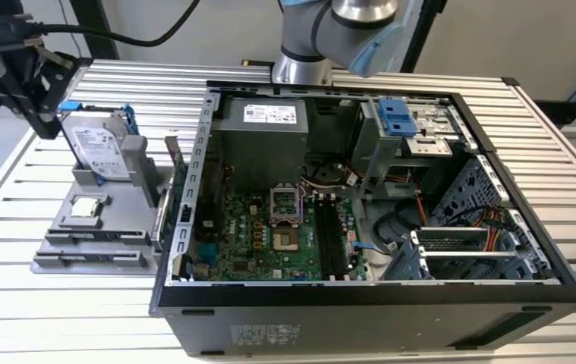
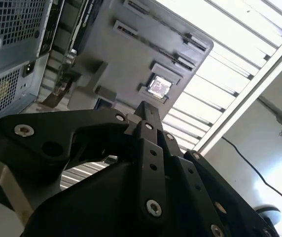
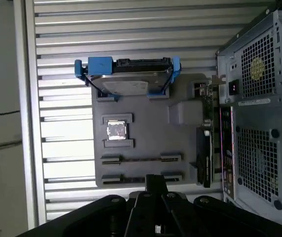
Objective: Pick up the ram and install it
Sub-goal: 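Reach for the ram, then pick up the ram and move it above insertion slot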
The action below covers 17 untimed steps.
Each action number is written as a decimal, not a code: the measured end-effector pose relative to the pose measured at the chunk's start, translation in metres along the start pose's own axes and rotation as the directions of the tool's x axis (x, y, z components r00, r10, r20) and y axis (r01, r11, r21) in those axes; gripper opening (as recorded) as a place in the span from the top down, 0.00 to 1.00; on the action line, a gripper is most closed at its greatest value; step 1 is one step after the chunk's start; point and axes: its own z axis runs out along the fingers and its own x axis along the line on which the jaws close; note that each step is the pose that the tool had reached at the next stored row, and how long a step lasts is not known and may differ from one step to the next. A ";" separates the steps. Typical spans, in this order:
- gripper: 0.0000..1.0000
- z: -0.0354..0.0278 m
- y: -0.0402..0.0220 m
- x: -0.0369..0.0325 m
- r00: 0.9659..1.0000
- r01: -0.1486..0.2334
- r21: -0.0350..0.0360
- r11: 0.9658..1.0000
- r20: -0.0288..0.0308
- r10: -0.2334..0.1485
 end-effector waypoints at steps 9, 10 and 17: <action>1.00 0.0022 -0.0278 0.0217 1.000 0.000 -0.001 1.000 0.000 0.000; 1.00 0.0022 -0.0278 0.0217 1.000 0.000 -0.001 1.000 0.000 0.000; 1.00 0.0022 -0.0281 0.0217 1.000 0.000 0.000 1.000 -0.001 0.000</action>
